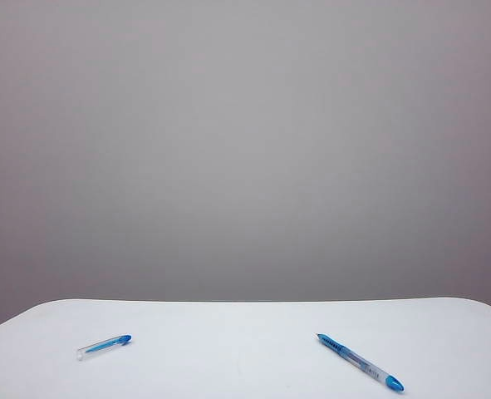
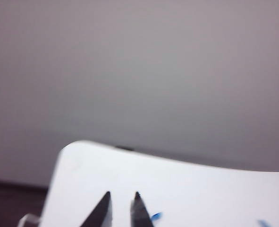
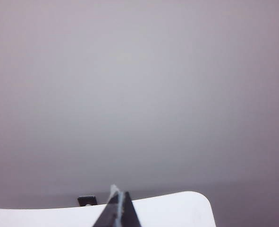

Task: Pick up the pen and remove the cap.

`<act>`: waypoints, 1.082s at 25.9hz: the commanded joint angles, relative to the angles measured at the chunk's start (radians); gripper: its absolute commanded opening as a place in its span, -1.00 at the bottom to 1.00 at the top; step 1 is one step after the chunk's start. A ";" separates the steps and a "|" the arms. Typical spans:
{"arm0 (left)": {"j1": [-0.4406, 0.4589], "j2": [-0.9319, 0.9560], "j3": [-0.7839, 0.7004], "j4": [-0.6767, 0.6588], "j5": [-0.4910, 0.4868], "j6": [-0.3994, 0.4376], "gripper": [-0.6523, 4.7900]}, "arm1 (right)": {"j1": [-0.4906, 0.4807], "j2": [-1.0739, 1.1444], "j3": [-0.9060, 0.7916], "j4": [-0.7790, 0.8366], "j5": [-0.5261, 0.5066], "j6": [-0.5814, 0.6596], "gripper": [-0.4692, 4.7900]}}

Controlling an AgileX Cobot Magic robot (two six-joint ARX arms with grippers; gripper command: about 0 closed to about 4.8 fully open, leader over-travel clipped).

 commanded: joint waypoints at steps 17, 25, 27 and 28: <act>0.002 0.001 -0.179 0.138 0.037 0.129 -0.78 | 0.000 -0.001 -0.223 0.075 0.090 0.034 -0.83; 0.002 0.001 -0.179 0.072 -0.147 0.124 -0.78 | 0.000 -0.001 -0.223 -0.098 0.227 0.007 -0.83; 0.002 0.001 -0.179 0.051 -0.177 0.119 -0.78 | 0.000 0.002 -0.223 -0.103 0.211 0.006 -0.82; 0.002 0.000 -0.179 0.041 -0.176 0.119 -0.78 | 0.001 0.002 -0.223 -0.103 0.207 0.006 -0.82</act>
